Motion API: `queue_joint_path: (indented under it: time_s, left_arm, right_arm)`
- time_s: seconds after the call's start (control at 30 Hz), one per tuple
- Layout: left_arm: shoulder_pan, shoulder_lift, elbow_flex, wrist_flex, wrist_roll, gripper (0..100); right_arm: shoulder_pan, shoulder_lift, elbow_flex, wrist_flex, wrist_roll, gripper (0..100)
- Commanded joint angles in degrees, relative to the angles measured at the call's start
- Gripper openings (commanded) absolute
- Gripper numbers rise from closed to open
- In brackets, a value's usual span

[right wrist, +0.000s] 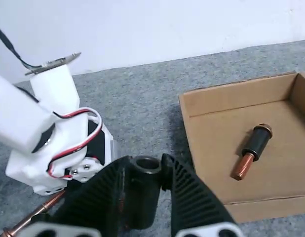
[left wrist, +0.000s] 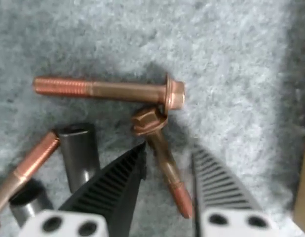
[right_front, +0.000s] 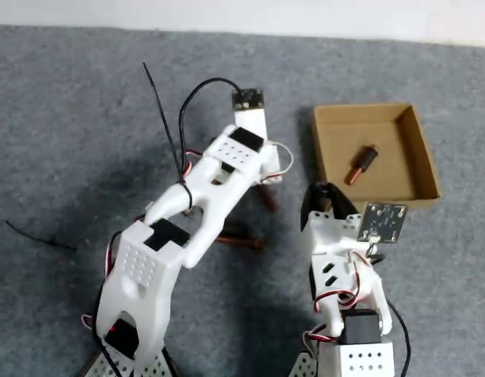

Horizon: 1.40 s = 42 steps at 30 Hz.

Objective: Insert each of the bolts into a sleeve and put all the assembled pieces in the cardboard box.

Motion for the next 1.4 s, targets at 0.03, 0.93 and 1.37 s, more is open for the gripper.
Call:
queue_joint_path:
  time_s: [0.03,0.93,1.37]
  left_arm:
    - [-0.92,-0.66,-0.75,0.35,0.09,20]
    - [-2.77,-0.84,-4.79,4.31,-3.52,0]
    - [-2.42,-36.44,19.65,5.98,-7.38,0]
  right_arm:
    - [0.57,-1.01,-0.31,-1.8,0.7,0.4]
    - [0.31,-1.01,-0.31,-1.89,0.7,0.4]
    - [0.22,-1.01,-0.31,-1.98,0.79,0.4]
